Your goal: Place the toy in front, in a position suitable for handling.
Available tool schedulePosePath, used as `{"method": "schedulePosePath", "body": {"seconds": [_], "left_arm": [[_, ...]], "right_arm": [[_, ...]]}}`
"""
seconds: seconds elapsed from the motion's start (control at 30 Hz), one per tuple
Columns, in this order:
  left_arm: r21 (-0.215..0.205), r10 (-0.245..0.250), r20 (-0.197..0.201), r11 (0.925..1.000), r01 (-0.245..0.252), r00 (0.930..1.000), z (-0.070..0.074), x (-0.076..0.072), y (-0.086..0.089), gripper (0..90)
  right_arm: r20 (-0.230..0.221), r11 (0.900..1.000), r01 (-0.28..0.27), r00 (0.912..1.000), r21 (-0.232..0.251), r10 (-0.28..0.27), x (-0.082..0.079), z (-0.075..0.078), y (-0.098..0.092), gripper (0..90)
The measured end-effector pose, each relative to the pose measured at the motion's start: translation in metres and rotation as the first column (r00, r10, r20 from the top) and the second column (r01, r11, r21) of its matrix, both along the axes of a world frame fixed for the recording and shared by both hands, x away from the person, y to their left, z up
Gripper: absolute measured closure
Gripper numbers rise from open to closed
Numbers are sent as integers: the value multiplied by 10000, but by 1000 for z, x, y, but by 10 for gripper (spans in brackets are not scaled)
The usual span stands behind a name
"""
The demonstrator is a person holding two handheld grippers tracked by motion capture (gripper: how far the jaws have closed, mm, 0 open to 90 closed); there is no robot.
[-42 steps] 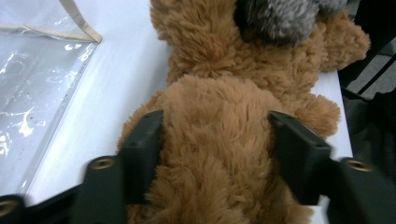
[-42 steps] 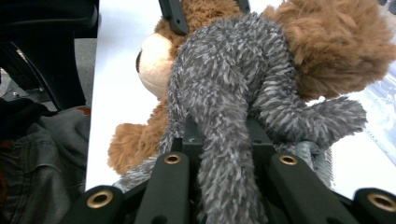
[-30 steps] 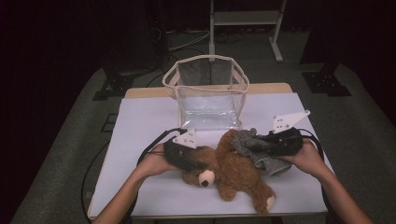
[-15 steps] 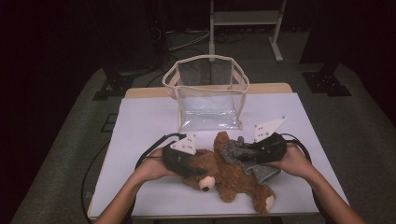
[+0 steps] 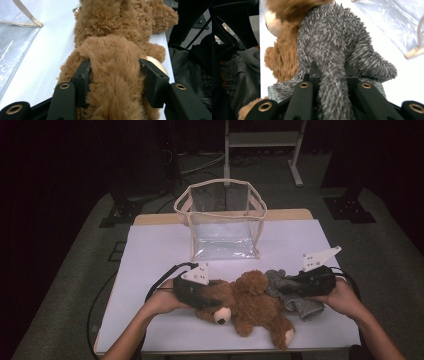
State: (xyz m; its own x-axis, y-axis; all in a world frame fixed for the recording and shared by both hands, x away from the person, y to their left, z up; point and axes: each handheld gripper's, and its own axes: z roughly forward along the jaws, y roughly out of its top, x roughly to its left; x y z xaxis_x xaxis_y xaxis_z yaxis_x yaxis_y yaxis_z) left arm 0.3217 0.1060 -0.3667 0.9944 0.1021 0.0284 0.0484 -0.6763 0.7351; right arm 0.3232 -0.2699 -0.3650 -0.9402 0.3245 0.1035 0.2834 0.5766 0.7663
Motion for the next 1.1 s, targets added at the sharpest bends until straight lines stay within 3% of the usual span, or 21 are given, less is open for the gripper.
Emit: {"method": "schedulePosePath", "body": {"seconds": [0.2, 0.43, 0.57, 0.7, 0.83, 1.03, 1.1], "left_arm": [[-16, 1, 25, 10000, -1, 10000, 0, 0, 0, 476], [13, 0, 11, 10000, 0, 10000, 0, 1, 0, 477], [15, -10, -17, 10000, 10, 10000, 0, 2, 1, 477], [-35, 52, -37, 10000, -52, 10000, -1, 1, 2, 477], [-27, 33, -8, 10000, -33, 10000, 0, 1, 1, 478], [28, 41, 23, 10000, -41, 10000, 0, 1, 0, 480], [41, 29, 27, 10000, -29, 10000, 1, 1, 0, 480]], "right_arm": [[-61, 9987, 370, 9993, 344, -368, -7, -2, -18, 748], [387, 9978, 39, 9992, 662, -65, -1, 15, 2, 748], [464, 9976, -246, 9987, 651, 216, 0, 16, 14, 748], [338, 9982, -131, 9994, 583, 112, -3, 8, 9, 748], [119, 9977, 220, 9997, 644, -228, -9, 0, -8, 748], [310, 9964, 307, 9990, 792, -333, -10, 9, -11, 748], [501, 9977, 27, 9987, 675, -61, -4, 18, 1, 748]]}}
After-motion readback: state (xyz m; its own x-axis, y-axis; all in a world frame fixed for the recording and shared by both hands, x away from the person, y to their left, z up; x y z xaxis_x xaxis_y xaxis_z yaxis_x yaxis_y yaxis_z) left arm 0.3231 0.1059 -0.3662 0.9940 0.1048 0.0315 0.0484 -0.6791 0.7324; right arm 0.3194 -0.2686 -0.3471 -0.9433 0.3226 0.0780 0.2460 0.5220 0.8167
